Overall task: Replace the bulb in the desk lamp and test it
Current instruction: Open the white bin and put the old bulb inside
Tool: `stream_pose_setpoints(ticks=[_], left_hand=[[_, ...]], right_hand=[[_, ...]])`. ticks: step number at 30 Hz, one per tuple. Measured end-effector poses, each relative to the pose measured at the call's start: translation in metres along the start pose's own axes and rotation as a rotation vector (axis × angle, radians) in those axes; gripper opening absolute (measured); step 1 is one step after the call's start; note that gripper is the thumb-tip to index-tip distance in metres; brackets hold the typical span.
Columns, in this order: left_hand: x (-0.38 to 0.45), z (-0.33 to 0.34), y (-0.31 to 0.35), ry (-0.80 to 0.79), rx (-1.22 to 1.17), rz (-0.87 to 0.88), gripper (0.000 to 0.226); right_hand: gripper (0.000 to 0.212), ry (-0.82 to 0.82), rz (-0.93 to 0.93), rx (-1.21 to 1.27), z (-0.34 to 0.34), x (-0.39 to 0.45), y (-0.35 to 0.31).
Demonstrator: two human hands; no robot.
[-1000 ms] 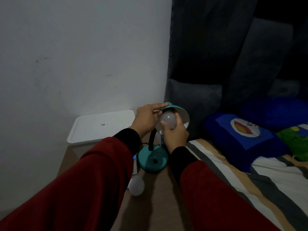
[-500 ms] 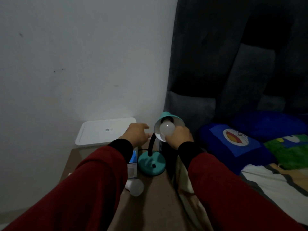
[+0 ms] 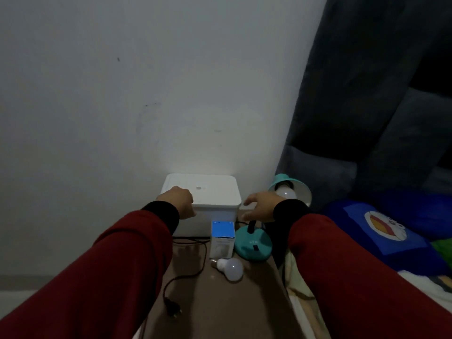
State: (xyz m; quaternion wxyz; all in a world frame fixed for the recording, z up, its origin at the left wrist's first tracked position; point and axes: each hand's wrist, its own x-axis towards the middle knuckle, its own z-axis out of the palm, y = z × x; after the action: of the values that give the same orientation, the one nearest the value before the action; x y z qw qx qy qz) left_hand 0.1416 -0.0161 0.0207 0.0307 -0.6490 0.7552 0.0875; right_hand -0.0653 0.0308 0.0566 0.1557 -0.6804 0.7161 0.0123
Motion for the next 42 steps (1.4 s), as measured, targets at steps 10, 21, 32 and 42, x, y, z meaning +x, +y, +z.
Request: stream_pose_setpoints(ticks=[10, 21, 32, 42], left_hand=[[0.053, 0.044, -0.053, 0.056, -0.278, -0.126, 0.081], [0.095, 0.078, -0.075, 0.175, -0.553, -0.045, 0.086], [0.093, 0.061, -0.073, 0.289, -0.537, -0.023, 0.056], [0.054, 0.018, -0.066, 0.406, -0.574, -0.017, 0.065]], right_hand=[[0.074, 0.084, -0.103, 0.163, 0.062, 0.090, -0.022], [0.079, 0.161, 0.025, 0.370, 0.095, 0.155, -0.005], [0.068, 0.287, 0.005, 0.318, 0.072, 0.146, -0.007], [0.070, 0.388, -0.030, 0.421, 0.050, 0.113, -0.019]])
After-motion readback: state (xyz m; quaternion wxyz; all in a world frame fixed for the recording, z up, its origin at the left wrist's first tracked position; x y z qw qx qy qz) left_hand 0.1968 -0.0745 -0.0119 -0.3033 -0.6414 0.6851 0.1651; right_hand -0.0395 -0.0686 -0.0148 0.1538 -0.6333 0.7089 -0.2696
